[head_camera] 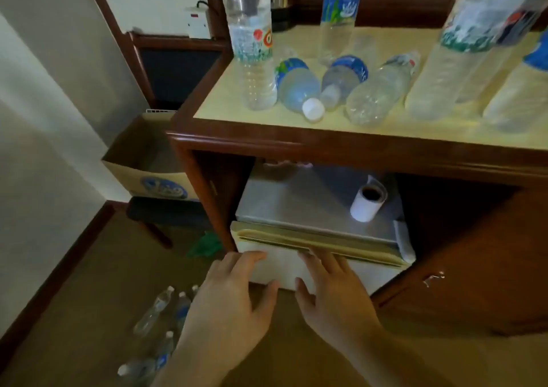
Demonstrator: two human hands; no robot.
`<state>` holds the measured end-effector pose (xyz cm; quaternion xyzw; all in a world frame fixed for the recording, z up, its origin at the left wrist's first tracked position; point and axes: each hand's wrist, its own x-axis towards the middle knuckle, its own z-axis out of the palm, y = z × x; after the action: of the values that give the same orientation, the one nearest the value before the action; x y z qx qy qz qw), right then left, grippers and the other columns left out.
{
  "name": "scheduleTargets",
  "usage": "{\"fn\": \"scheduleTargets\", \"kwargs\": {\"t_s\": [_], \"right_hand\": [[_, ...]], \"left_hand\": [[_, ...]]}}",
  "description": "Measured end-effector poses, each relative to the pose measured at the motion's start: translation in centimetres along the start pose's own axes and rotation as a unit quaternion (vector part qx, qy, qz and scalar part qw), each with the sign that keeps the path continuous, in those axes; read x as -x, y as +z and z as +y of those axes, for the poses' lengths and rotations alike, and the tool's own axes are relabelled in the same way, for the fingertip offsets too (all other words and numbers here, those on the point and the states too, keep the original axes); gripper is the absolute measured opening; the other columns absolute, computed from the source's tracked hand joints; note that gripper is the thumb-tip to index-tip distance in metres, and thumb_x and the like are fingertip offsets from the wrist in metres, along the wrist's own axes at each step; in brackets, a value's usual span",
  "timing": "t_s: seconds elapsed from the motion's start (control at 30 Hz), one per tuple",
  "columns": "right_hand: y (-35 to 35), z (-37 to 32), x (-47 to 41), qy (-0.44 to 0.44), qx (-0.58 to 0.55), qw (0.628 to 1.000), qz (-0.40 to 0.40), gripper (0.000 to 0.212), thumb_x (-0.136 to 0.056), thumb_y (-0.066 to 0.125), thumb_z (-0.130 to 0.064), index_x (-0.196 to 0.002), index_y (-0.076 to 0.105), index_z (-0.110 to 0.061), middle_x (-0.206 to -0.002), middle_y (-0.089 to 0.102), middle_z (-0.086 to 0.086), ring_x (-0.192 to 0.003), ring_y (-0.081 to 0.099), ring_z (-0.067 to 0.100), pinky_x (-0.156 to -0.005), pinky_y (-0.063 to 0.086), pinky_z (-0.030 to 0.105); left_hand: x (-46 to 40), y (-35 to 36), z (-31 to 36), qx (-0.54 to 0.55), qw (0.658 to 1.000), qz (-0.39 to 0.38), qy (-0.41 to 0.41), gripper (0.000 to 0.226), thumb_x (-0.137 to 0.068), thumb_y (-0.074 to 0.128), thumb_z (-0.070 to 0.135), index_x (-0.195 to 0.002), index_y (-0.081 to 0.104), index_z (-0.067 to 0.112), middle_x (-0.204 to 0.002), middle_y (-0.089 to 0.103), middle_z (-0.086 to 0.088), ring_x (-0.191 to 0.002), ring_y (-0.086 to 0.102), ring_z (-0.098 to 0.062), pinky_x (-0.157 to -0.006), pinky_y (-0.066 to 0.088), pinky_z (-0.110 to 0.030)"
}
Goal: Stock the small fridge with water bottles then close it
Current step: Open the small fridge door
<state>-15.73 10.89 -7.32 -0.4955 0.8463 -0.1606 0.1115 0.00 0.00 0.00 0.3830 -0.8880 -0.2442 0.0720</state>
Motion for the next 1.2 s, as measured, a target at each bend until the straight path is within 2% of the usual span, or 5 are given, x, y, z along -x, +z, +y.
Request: {"fn": "scheduleTargets", "kwargs": {"t_s": [0.27,0.53,0.77,0.97,1.2], "right_hand": [[11.7,3.2,-7.7,0.057,0.023,0.998,-0.004,0.059,-0.1,0.045,-0.051,-0.154,0.03,-0.034,-0.16,0.035,-0.007,-0.15,0.031,0.018,-0.121,0.031,0.041],[17.2,5.6,-9.4,0.086,0.072,0.985,0.128,0.047,-0.084,0.069,-0.035,-0.129,0.065,-0.024,-0.119,0.058,0.0,-0.115,0.056,0.027,-0.104,0.044,0.052],[18.3,5.3,-9.8,0.091,0.034,0.977,0.189,0.043,-0.086,0.063,-0.038,-0.124,0.068,-0.02,-0.118,0.059,0.0,-0.113,0.055,0.025,-0.106,0.043,0.047],[17.5,4.7,-9.6,0.104,0.022,0.977,0.183,0.046,-0.088,0.054,-0.046,-0.122,0.07,-0.019,-0.113,0.059,0.0,-0.11,0.056,0.025,-0.103,0.046,0.05],[17.0,3.6,-3.1,0.08,0.001,0.98,0.183,0.029,-0.096,0.06,-0.048,-0.092,0.066,-0.02,-0.094,0.051,-0.001,-0.092,0.051,0.023,-0.093,0.047,0.042]], "left_hand": [[-10.3,7.7,-8.2,-0.019,0.999,-0.005,0.027,0.056,-0.096,0.058,0.052,-0.146,0.039,0.039,-0.136,0.046,0.013,-0.126,0.043,-0.01,-0.102,0.047,-0.03],[-19.6,13.6,-10.8,-0.136,0.986,-0.043,0.082,0.059,-0.1,0.041,0.061,-0.15,0.037,0.031,-0.15,0.041,-0.001,-0.136,0.038,-0.026,-0.105,0.044,-0.045],[-23.8,15.8,-10.3,-0.153,0.978,-0.118,0.082,0.068,-0.103,0.023,0.065,-0.162,0.022,0.032,-0.172,0.009,-0.002,-0.157,0.008,-0.028,-0.124,0.017,-0.05],[-25.2,15.7,-10.9,-0.158,0.972,-0.136,0.113,0.06,-0.104,0.023,0.059,-0.154,0.04,0.031,-0.165,0.031,-0.004,-0.153,0.023,-0.029,-0.12,0.029,-0.051],[-25.1,15.6,-11.0,-0.168,0.971,-0.133,0.108,0.063,-0.103,0.027,0.062,-0.159,0.033,0.032,-0.168,0.021,-0.005,-0.152,0.024,-0.028,-0.123,0.026,-0.043]]}}
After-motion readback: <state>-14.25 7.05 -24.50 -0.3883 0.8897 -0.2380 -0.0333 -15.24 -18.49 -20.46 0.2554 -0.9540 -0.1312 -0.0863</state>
